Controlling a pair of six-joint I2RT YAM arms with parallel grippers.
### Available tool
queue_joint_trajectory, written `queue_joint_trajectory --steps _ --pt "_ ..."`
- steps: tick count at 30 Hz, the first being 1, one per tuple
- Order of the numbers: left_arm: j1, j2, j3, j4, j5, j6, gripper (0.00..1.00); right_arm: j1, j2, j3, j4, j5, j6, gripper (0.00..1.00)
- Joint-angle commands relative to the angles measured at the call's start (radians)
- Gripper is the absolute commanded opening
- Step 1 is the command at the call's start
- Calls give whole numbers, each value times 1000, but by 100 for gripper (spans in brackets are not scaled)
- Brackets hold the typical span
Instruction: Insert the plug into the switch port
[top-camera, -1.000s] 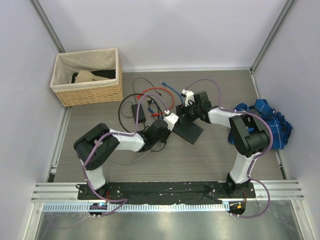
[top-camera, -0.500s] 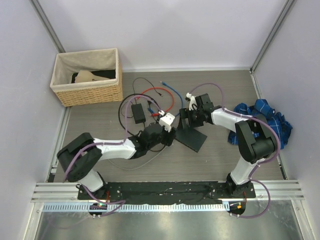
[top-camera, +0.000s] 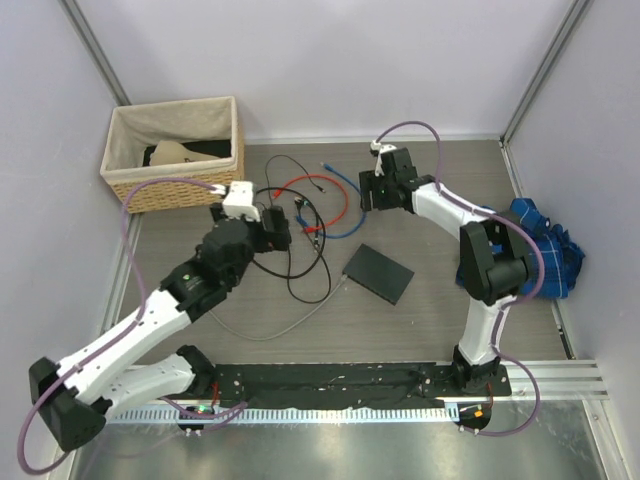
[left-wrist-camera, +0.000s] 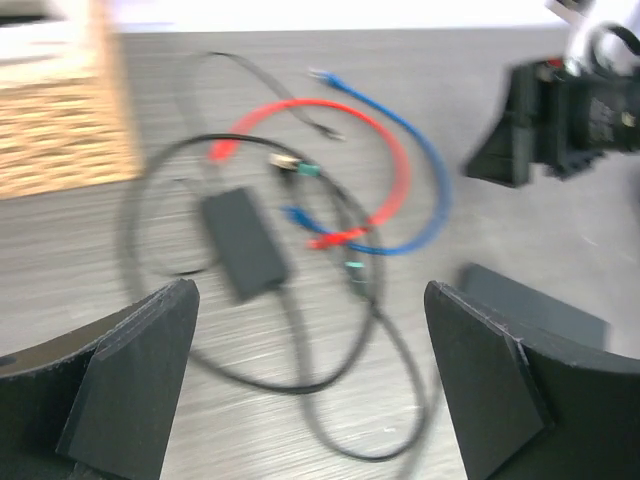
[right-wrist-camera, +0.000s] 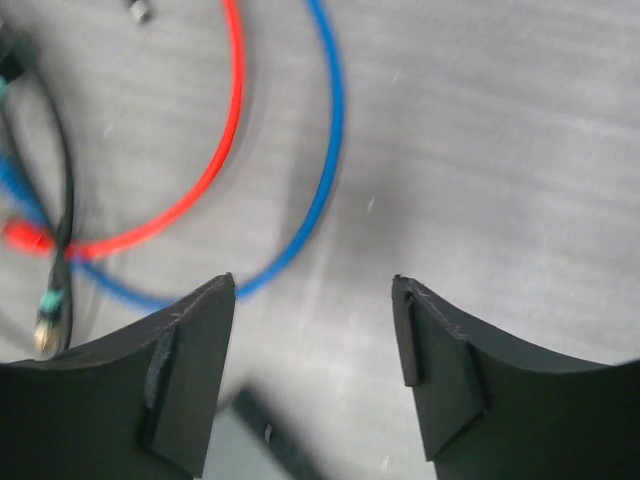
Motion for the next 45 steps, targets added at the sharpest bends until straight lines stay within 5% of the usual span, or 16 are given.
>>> queue_joint_trajectory --steps 1,15,21,25,39,45 --pt "86 -103 15 -293 -80 -2 100 26 112 136 27 83 -20 69" --pt "135 -242 -81 -295 -161 58 100 95 414 443 61 140 177 53" --pt "135 -252 -87 -287 -153 49 100 97 448 494 44 164 159 29" --pt "135 -255 -89 -285 -153 50 100 97 401 511 13 195 140 1" --pt "135 -266 -83 -285 -107 32 100 95 42 574 -181 533 56 1" --pt "136 -268 -83 -276 -78 -11 100 114 -216 347 -192 523 189 1"
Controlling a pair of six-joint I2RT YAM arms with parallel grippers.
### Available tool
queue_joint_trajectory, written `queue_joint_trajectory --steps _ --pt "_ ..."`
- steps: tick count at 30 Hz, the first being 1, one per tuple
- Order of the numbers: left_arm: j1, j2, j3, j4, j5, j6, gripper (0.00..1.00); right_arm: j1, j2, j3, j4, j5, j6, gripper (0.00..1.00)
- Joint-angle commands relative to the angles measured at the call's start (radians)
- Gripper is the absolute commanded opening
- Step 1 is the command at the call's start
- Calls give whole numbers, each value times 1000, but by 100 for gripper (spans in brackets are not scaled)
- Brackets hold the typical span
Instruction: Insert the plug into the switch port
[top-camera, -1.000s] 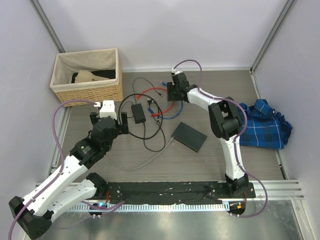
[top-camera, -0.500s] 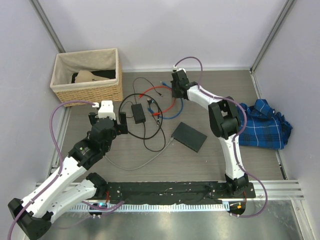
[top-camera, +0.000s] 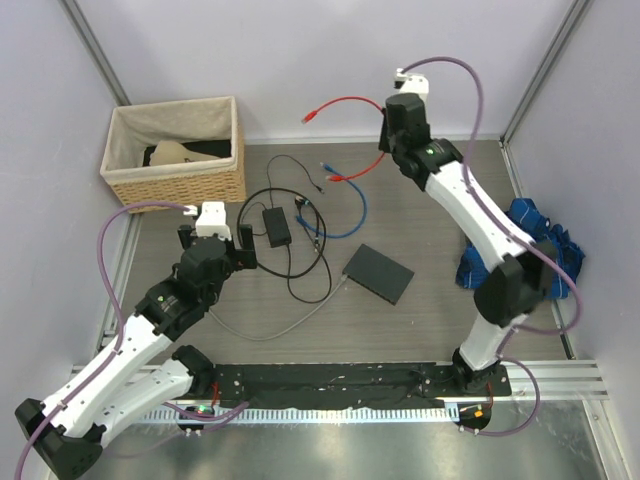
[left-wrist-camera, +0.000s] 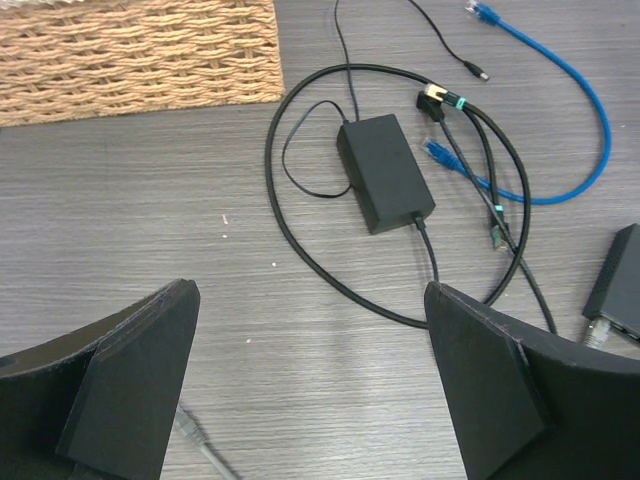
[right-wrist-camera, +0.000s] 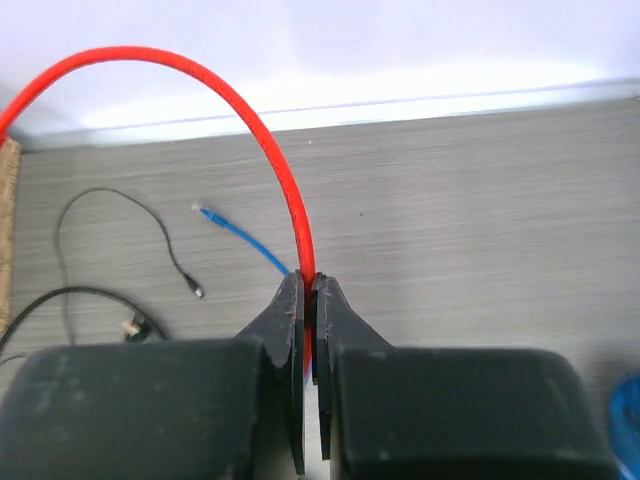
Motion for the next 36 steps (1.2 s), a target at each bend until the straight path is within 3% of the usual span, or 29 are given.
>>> queue_joint_trajectory --steps 1,8,14,19,25,36 --pt "6 -8 13 23 31 -59 100 29 -196 -175 -32 37 112 1" --pt "6 44 91 0 158 -272 98 153 -478 -618 26 75 336 1" --pt "-1 115 64 48 364 -589 94 245 -652 -896 139 178 583 1" --pt "-103 196 33 89 356 -819 88 311 -663 -968 184 249 668 1" --pt "-227 342 88 92 275 -959 85 383 -666 -1022 253 338 726 1" --pt "-280 535 182 8 197 -1196 72 440 -658 -1037 323 422 723 1"
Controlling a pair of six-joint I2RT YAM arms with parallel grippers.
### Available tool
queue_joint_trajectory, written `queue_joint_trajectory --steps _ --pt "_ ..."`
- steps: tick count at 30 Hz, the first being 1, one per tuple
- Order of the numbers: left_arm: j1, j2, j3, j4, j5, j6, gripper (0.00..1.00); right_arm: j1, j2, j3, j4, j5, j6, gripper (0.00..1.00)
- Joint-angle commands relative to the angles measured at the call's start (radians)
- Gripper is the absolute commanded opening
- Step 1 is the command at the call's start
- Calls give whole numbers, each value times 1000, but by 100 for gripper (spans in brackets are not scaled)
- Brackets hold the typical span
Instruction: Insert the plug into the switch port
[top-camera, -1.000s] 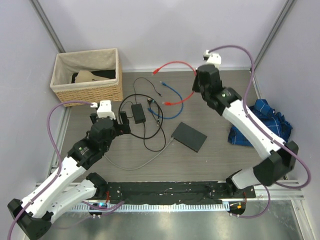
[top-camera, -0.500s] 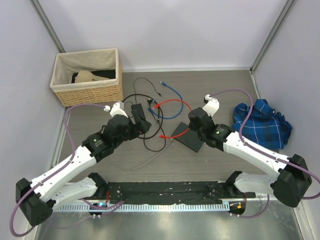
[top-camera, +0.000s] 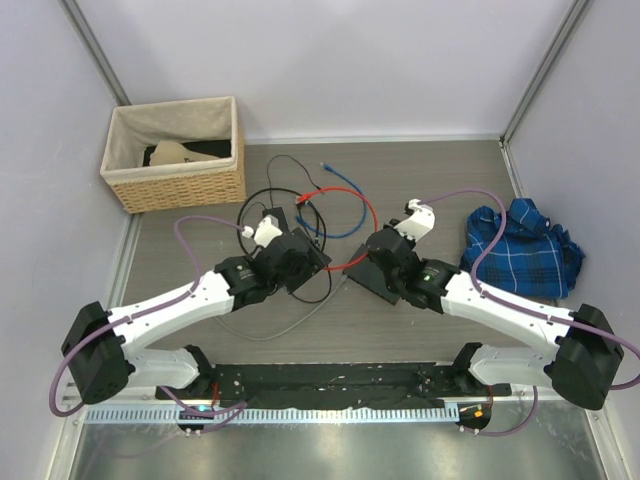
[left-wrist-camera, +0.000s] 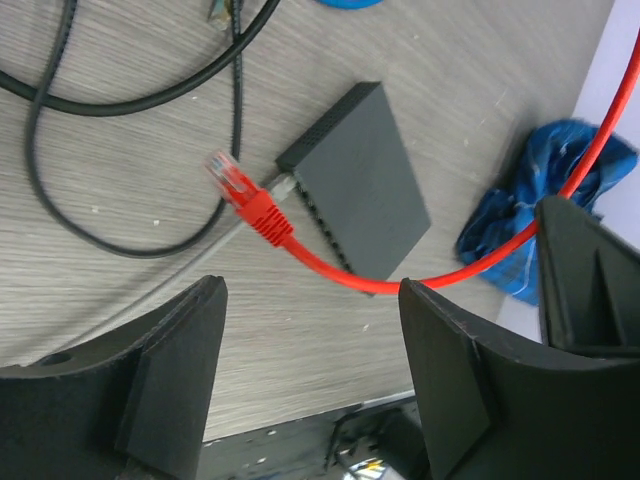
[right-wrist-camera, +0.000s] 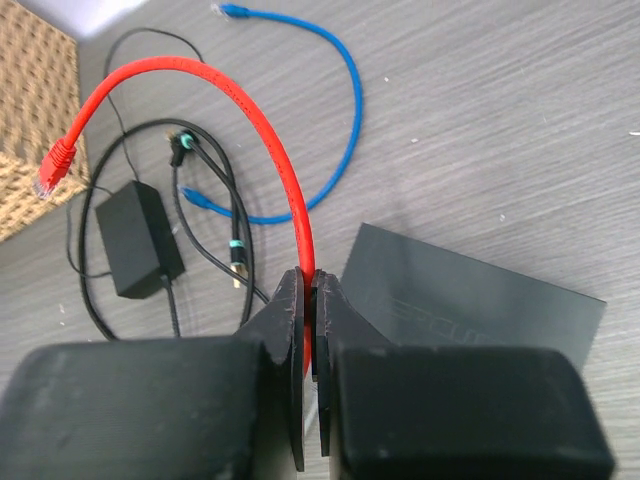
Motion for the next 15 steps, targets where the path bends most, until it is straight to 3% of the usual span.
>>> queue_joint_trajectory --steps 1,10,15 --pt "-11 48 68 -25 -78 -111 72 14 -22 -1 89 88 25 1" --pt "-13 119 83 -50 -169 -159 58 27 -37 -29 120 94 18 1" --pt "-5 139 92 -59 -192 -157 45 39 -43 -42 128 91 16 1"
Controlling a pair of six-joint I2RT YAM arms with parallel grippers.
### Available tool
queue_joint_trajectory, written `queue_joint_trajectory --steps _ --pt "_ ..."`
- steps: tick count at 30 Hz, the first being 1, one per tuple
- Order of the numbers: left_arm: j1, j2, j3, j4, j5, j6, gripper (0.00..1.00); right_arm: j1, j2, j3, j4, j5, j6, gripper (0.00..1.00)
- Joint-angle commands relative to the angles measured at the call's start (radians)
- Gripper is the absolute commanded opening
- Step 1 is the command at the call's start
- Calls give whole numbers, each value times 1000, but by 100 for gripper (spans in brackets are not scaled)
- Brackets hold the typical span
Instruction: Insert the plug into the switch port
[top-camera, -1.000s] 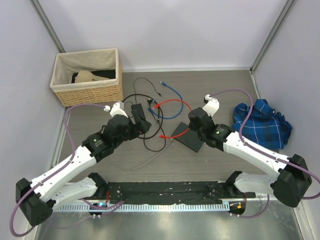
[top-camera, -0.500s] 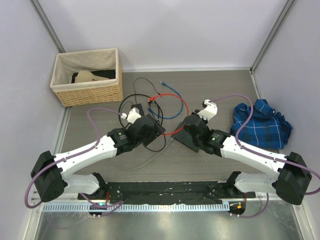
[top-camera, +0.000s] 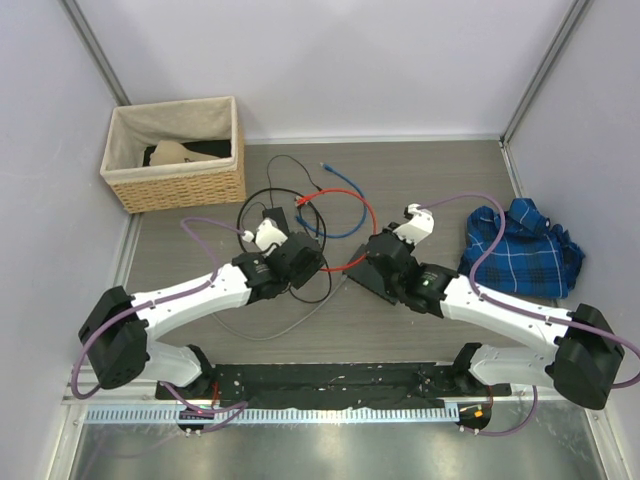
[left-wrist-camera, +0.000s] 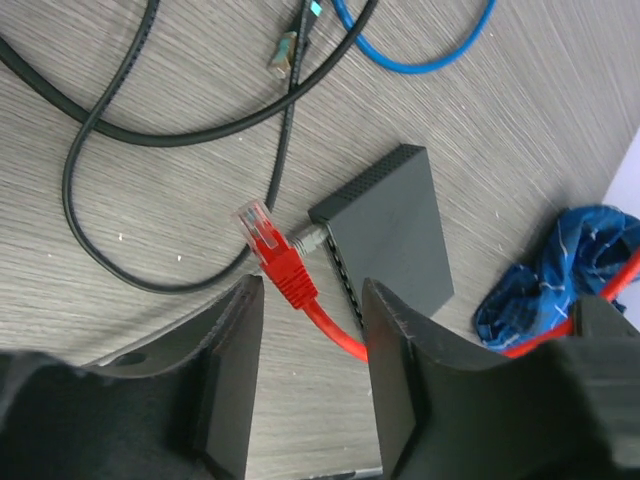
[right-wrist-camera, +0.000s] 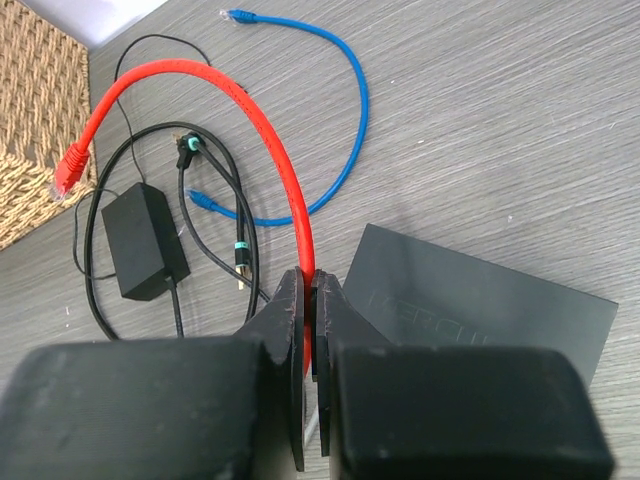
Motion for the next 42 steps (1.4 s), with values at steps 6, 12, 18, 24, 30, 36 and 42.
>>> queue_joint_trajectory --steps 6,12,18,24,30,36,42 --pt "6 41 51 -9 -41 -23 32 36 -45 -19 80 73 13 1" --pt "23 32 45 -3 -33 26 0 45 -48 -22 83 49 5 1" --pt "121 -25 -9 68 59 210 0 45 -104 -10 29 38 -48 35" --pt "233 -135 -26 113 270 640 0 45 -160 110 -99 47 -200 67" --pt "221 -203 27 12 704 1081 0 38 -154 197 -164 40 -378 79" --pt "132 -230 45 -92 832 1253 0 -11 -122 211 -170 -14 -470 84" --pt "129 -157 -12 -27 789 1319 0 -185 -87 170 -179 -268 -462 84"
